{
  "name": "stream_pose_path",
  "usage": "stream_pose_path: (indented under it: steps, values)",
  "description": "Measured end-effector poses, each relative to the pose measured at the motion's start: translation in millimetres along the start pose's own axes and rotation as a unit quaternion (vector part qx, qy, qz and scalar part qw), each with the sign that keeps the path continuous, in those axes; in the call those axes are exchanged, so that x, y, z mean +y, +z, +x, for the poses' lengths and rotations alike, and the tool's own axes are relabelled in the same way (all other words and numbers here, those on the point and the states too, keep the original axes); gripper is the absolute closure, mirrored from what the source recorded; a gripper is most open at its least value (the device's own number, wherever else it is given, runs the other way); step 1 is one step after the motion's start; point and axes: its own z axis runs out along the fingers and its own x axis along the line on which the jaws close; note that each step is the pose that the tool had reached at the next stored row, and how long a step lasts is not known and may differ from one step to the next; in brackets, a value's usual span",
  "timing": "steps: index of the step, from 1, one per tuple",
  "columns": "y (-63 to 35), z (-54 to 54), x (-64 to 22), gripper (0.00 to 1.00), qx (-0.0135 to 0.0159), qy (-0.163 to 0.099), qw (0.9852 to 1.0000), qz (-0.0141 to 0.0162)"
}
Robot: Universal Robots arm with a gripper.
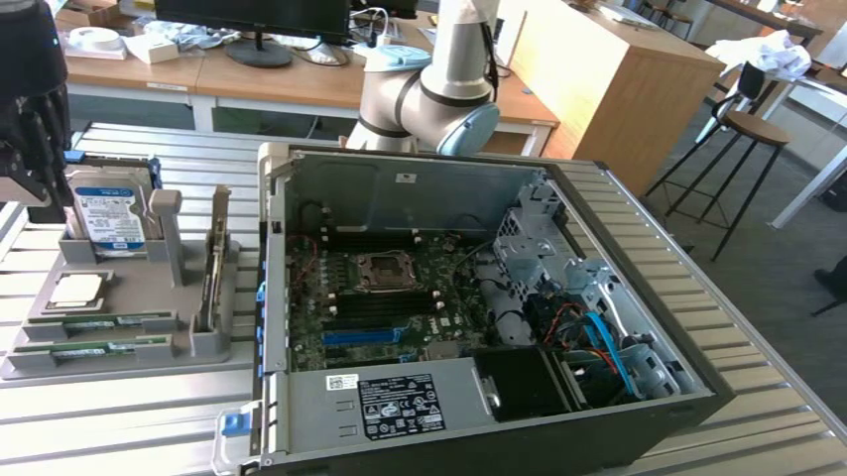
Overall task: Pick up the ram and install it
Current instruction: 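Pick up the ram and move it above insertion slot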
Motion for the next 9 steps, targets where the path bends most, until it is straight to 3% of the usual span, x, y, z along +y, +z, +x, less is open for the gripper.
stream_pose_path:
  steps: [9]
  values:
    - [11.2, 0.2, -0.3, 0.70, 0.0000, 0.000, 1.0000, 0.0000]
